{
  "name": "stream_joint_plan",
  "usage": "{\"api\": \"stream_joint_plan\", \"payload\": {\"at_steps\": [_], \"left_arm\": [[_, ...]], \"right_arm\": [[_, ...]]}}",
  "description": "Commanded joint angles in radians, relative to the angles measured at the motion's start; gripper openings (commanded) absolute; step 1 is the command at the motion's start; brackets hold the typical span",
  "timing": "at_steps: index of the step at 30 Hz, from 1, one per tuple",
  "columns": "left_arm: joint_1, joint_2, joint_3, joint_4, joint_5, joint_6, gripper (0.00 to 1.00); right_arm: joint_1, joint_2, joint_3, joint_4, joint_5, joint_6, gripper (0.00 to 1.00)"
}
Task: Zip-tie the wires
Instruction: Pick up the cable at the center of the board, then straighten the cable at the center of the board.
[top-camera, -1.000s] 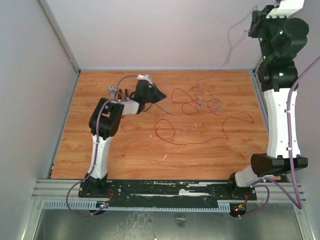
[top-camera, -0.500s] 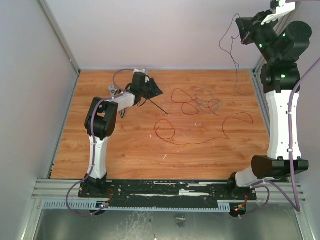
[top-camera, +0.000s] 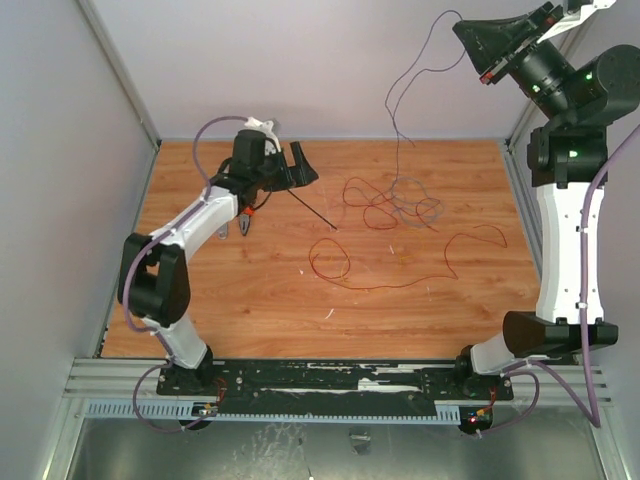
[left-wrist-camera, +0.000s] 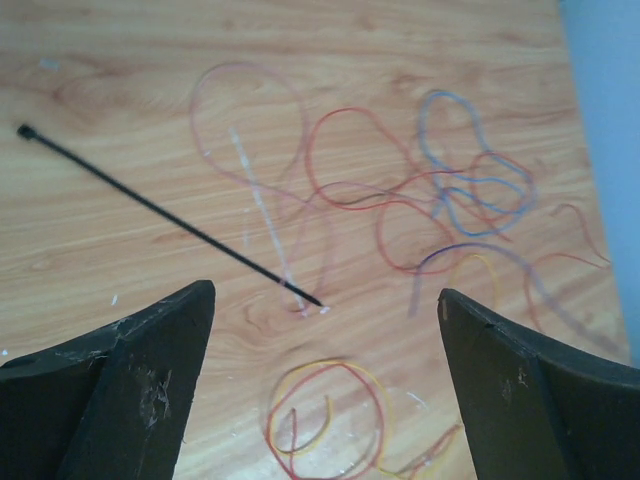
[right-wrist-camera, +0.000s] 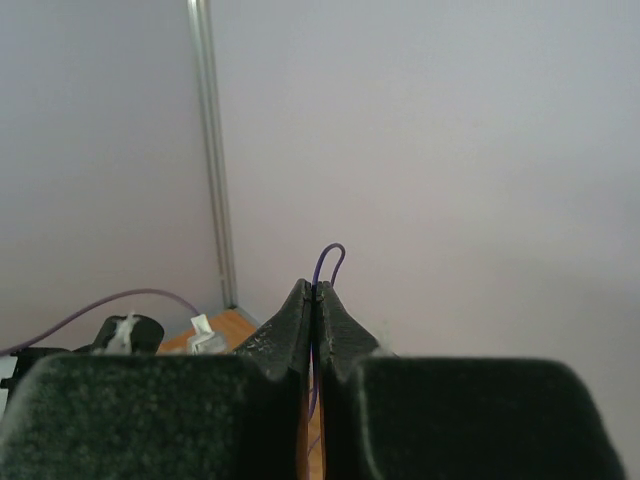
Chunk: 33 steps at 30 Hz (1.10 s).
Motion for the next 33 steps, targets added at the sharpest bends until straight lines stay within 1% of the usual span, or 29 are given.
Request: {"api": "stream_joint_plan", "payload": {"at_steps": [1, 3, 6, 9, 11, 14, 17, 20, 24, 27, 31, 33], "left_arm": [[0.0, -0.118, -0.015, -0.027, 0.146, 0.059, 0.98], [-0.004, -0.214, -0.074, 0.041, 0.217, 0.06, 0.98], [-0.017, -0.359, -0.187, 0.178, 0.28, 0.048, 0.98], [-0.027, -0.461, -0.279, 0.298, 0.352, 0.02, 0.98], [-0.047, -0.497, -0.321, 0.362, 0.384, 0.011, 0.98], [-0.101, -0.532, -0.39, 0.471, 0.393, 0.019, 0.98], [-0.158, -0.553, -0.477, 0.637, 0.382, 0.021, 0.98], [-0.209, -0.547, -0.526, 0.775, 0.346, 0.032, 0.98], [-0.279, -0.488, -0.544, 0.9, 0.263, 0.091, 0.98], [-0.332, -0.411, -0.5, 0.909, 0.207, 0.154, 0.98], [-0.395, -0.286, -0.437, 0.928, 0.171, 0.171, 0.98], [-0.425, -0.232, -0.402, 0.921, 0.131, 0.198, 0.98]], "right_arm": [[0.0, 0.032, 0.031, 0.094, -0.093, 0.133, 0.0], [-0.001, 0.042, 0.031, 0.113, -0.115, 0.163, 0.0], [-0.001, 0.046, 0.031, 0.118, -0.14, 0.187, 0.0], [-0.001, 0.044, 0.032, 0.123, -0.161, 0.209, 0.0], [-0.001, 0.039, 0.032, 0.138, -0.176, 0.235, 0.0], [0.001, 0.031, 0.031, 0.166, -0.198, 0.281, 0.0], [0.001, 0.016, 0.031, 0.174, -0.209, 0.299, 0.0], [0.001, -0.001, 0.027, 0.17, -0.209, 0.303, 0.0], [0.003, -0.023, 0.009, 0.194, -0.21, 0.329, 0.0], [0.002, -0.039, -0.012, 0.222, -0.209, 0.349, 0.0], [0.003, -0.046, -0.02, 0.237, -0.211, 0.366, 0.0], [0.002, -0.051, -0.024, 0.241, -0.215, 0.371, 0.0]]}}
